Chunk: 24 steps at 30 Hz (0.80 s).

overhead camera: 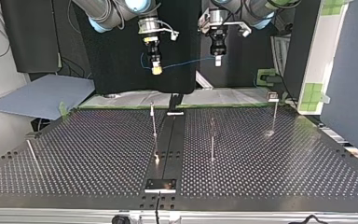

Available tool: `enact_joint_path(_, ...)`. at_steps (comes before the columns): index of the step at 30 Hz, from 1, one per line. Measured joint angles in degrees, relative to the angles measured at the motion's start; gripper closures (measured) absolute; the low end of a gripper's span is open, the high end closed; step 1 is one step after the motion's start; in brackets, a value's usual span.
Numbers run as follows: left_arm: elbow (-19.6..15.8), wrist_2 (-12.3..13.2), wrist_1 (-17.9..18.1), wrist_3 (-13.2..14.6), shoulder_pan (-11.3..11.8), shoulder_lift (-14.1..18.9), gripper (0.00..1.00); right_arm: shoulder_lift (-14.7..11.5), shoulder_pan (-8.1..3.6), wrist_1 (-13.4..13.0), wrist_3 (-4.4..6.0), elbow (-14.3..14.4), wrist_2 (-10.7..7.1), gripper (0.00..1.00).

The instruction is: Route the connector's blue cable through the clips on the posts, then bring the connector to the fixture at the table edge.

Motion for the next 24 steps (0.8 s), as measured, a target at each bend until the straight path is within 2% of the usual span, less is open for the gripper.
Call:
enact_joint_path(7,0.6,1.64,-2.76,2.53,-0.46,0.88,0.99,0.22,0.0,2.77,2.74,0.03,2.74,1.0)
enact_joint_path(10,0.61,1.76,-4.05,3.02,-0.47,0.91,0.99,0.23,0.0,4.15,3.59,0.03,4.2,1.0)
enact_joint_path(19,0.63,1.8,-7.93,3.21,-0.49,0.94,0.99,0.24,0.0,5.11,3.97,0.03,7.9,1.0)
enact_joint_path(24,0.63,1.8,-10.34,3.21,-0.49,0.94,0.99,0.29,0.06,5.19,3.92,-0.03,8.33,1.0)
